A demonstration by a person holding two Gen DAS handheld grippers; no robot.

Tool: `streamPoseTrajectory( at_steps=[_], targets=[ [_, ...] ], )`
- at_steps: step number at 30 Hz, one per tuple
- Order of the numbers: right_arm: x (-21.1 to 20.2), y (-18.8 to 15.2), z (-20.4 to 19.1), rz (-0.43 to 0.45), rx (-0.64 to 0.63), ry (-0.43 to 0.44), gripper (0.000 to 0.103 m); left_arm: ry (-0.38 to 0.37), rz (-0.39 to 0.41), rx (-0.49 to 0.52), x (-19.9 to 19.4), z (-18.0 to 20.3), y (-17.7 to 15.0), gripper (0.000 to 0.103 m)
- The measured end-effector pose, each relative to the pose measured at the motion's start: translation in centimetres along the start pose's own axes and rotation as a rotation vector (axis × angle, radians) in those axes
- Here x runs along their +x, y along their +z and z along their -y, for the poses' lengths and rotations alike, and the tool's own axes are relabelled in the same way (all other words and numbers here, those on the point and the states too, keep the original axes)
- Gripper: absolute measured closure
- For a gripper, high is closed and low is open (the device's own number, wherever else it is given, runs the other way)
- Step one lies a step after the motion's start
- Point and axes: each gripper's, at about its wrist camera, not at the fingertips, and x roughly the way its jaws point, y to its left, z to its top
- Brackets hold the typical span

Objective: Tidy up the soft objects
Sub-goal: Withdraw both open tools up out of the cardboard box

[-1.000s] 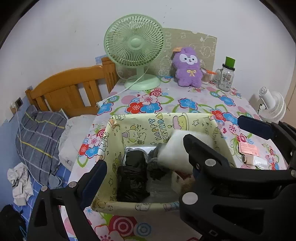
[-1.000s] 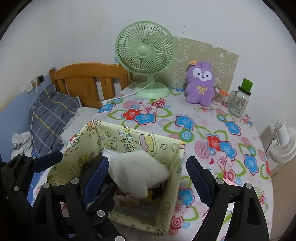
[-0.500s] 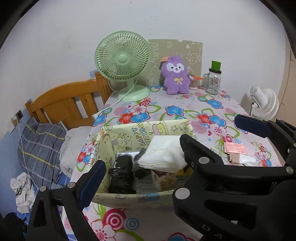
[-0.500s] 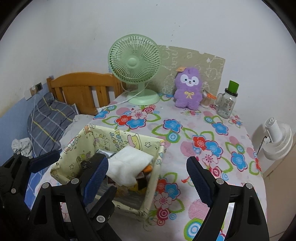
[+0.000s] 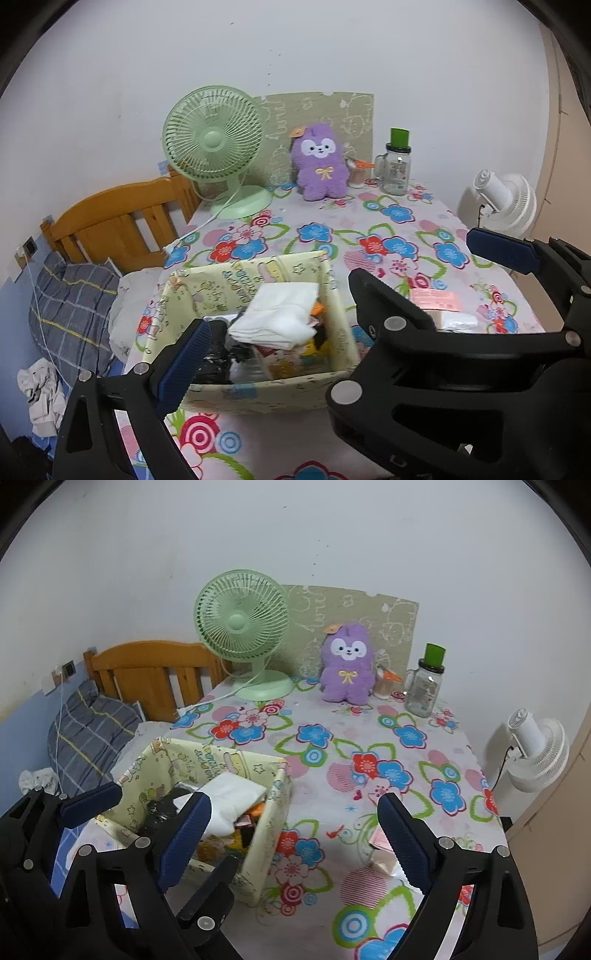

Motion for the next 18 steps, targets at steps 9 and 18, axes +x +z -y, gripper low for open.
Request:
streamPoseTrajectory(
  at_steps=[9, 18],
  targets=[
    [-1.4, -0.4, 2.9, 0.010, 0.031, -0.015, 0.008, -0.038, 0.027, 0.021, -0.9, 2.7, 0.5, 0.004],
    [-2.7, -0.8, 5.6, 0.024, 0.052, -0.052, 0.007, -0.073, 0.041, 0.046, -1.4, 5.4, 1.0, 0.004]
  ],
)
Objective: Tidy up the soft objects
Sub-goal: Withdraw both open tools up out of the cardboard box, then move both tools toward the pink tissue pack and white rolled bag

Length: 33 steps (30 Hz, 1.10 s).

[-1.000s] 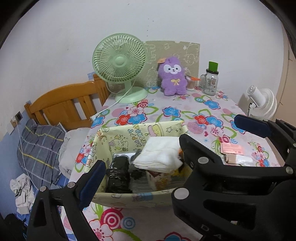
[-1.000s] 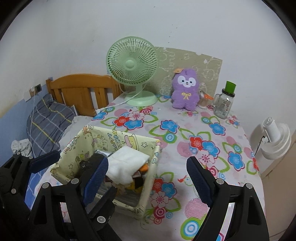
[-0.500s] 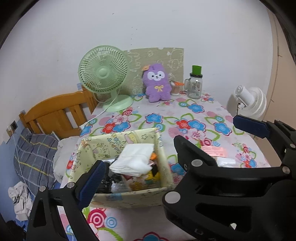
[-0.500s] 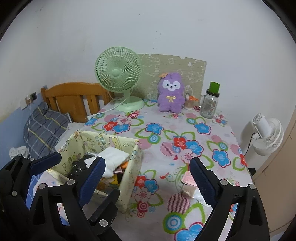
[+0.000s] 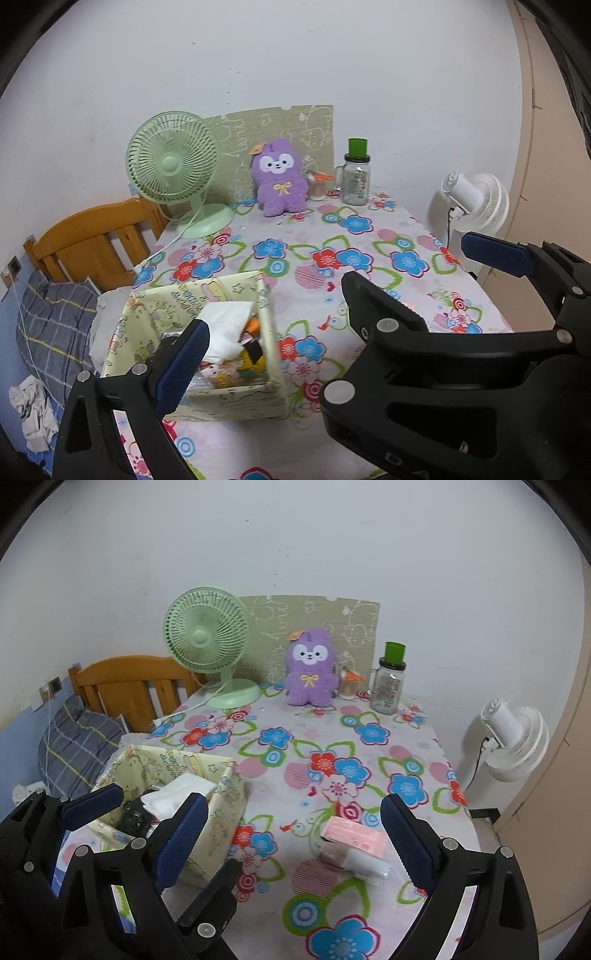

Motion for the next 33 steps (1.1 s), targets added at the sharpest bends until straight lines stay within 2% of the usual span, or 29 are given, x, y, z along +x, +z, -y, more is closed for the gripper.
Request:
streamPoseTrajectory(
  at_steps=[14, 33],
  targets=[
    [-0.2, -1.3, 4.1, -0.002, 0.043, -0.005, 0.006, -0.044, -0.006, 0.022, 1.0, 3.5, 0.1, 0.001],
    [2.2, -3.6, 8.1, -0.041, 0.057, -0.027, 0.006, -0.082, -0.082, 0.054, 5.1, 6.9, -0.7, 0.000]
  ],
)
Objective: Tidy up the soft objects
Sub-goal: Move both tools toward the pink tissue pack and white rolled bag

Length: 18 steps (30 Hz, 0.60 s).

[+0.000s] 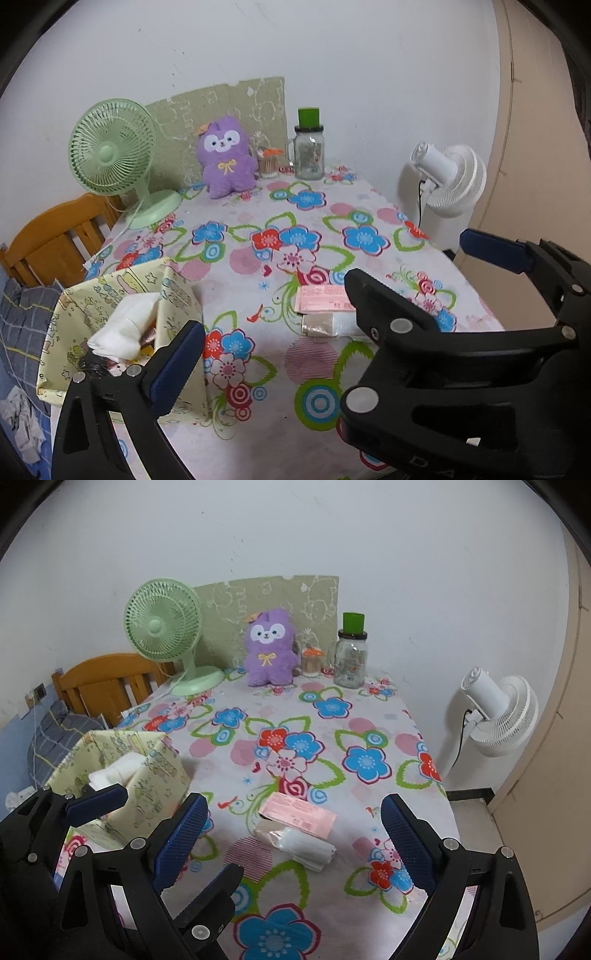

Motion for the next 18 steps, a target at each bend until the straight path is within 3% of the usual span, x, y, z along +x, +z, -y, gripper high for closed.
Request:
streamPoseTrajectory(
  at_steps=[18],
  targets=[
    [5.4, -3.0, 2.3, -0.118, 0.026, -0.040, 0.006, -0.041, -0.122, 0.022, 6.1, 1.2, -1.6, 0.000]
  ],
)
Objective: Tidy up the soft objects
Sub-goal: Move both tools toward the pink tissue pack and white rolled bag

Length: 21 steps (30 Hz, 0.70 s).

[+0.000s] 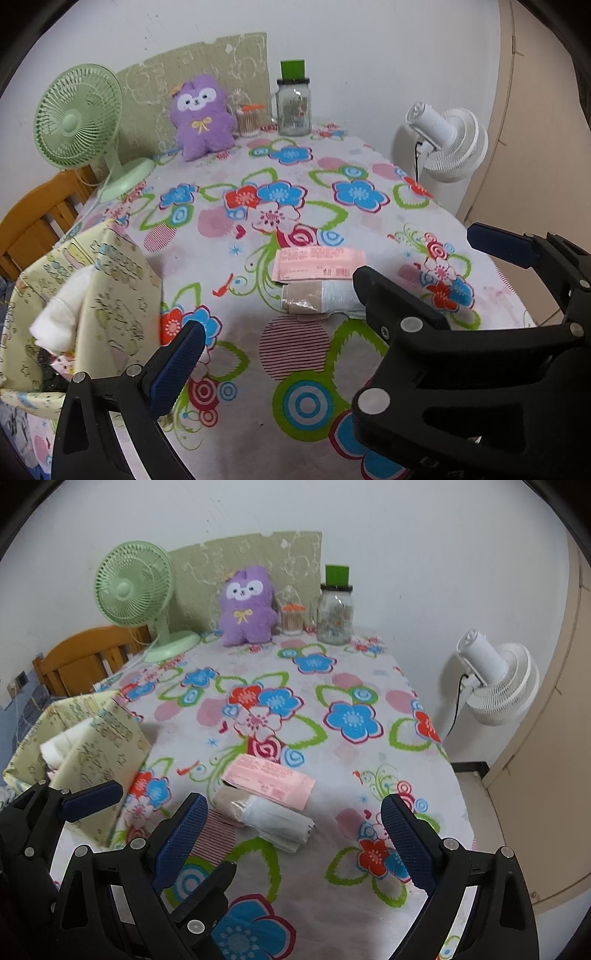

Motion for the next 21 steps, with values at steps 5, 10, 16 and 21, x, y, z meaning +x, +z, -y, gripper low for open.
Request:
streamPoseTrajectory(
  at_steps=[5, 10, 16, 21],
  targets=[
    [1.5, -0.3, 0.5, -0.031, 0.008, -0.004, 0.006, -0.009, -0.028, -0.002, 1.6, -0.1, 0.0, 0.000],
    [2.8, -0.1, 0.5, -0.053, 0.003, 0.001, 0.006, -0.012, -0.045, -0.002, 2.7, -0.2, 0.2, 0.000],
    [4.3, 0.5, 0.4, -0.072, -0.018, 0.011, 0.006, -0.015, -0.065, -0.003, 4.0, -0.4, 0.6, 0.000],
    [5.5, 0.7, 0.5, -0.096, -0.021, 0.018, 0.006, -0.023, -0.083, 0.004, 5.0, -0.3, 0.8, 0.000]
  ],
)
